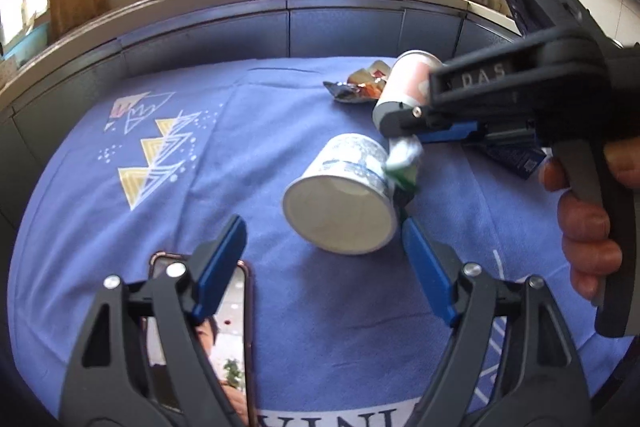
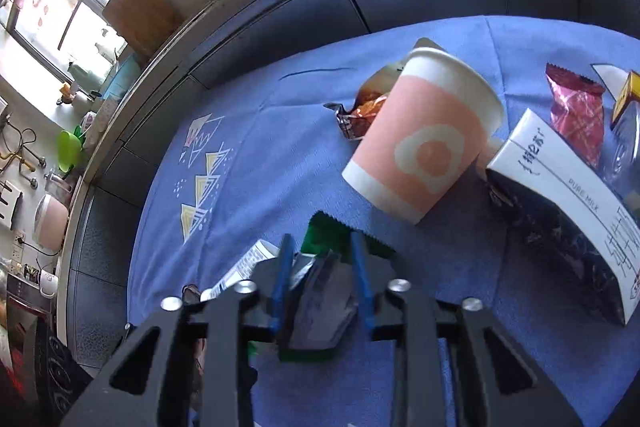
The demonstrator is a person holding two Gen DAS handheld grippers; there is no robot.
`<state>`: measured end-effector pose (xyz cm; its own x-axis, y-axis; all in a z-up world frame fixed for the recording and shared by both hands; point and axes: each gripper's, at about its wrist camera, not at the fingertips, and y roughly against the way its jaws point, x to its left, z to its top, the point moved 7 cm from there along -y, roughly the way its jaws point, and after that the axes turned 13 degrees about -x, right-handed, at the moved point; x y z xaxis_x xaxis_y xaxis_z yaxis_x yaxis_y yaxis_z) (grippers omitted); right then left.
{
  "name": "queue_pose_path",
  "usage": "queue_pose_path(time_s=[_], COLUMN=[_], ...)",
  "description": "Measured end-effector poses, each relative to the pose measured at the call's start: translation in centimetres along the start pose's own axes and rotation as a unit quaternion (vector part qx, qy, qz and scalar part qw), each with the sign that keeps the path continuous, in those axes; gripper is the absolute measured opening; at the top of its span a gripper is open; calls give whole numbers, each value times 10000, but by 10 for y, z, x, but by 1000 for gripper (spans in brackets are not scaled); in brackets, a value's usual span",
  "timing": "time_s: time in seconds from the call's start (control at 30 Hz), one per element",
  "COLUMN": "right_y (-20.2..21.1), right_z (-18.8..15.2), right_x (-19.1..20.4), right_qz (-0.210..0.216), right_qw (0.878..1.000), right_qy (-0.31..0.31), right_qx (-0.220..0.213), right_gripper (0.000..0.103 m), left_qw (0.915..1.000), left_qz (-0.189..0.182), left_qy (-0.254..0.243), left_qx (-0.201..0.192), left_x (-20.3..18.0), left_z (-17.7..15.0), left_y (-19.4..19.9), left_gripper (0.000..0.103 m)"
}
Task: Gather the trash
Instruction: 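Grasp the white paper cup with left gripper while right gripper grasps green wrapper, then carry cup and wrapper over the wicker basket and open both grippers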
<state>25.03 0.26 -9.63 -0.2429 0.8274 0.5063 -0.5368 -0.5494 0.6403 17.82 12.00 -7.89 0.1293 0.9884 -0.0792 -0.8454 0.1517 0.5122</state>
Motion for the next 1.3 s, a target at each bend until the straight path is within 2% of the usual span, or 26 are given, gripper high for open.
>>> queue_pose_path(time_s=[0.03,0.1,0.2,0.27,0.33,0.37,0.47,0.57,0.63,0.7,0.77,0.83,0.97,1.07,1.13,1.3], right_y=[5,18,37,46,56,60,72,84,94,107,125,147,197,244,275,362], right_z=[-5,-12,-17,-21,-25,-28,-33,-38,-40,-40,-40,-40,-42,-45,-47,-54], right_x=[-7,-16,-23,-25,-26,-25,-23,-21,-19,-20,-25,-34,-64,-96,-119,-191], right_qz=[45,43,-35,-22,33,58,132,182,200,202,230,262,111,-109,-273,-741], right_qw=[10000,10000,9994,9991,9988,9986,9979,9969,9960,9947,9930,9906,9845,9776,9714,9460], right_qy=[-47,-22,142,171,197,205,214,273,325,374,346,299,181,26,-112,-577], right_qx=[-3,-80,-310,-385,-451,-489,-598,-716,-809,-941,-1106,-1311,-1739,-2102,-2355,-3101], right_gripper=[11,8,6,6,6,6,6,6,6,6,6,6,6,6,6,6], left_qw=[9998,9984,9935,9866,9774,9736,9603,9425,9375,9307,9305,9342,9418,9417,9388,9211], left_qz=[-123,-393,-704,-938,-1163,-1235,-1397,-1661,-1712,-1849,-1899,-1967,-2277,-2635,-2901,-3622], left_qy=[136,411,893,1333,1759,1909,2368,2822,2943,3078,3056,2900,2410,2032,1783,1252], left_qx=[-5,-4,63,76,133,187,481,672,717,701,689,663,547,498,526,682], left_x=[0,-2,-2,1,4,5,8,6,4,0,-9,-27,-86,-138,-175,-272], left_z=[0,-1,1,5,9,10,11,11,13,17,22,27,36,42,48,68], left_y=[1,3,2,2,-1,-3,-15,-26,-34,-37,-34,-25,5,25,36,52], left_gripper=[77,77,77,75,63,60,46,33,13,4,3,3,3,3,3,3])
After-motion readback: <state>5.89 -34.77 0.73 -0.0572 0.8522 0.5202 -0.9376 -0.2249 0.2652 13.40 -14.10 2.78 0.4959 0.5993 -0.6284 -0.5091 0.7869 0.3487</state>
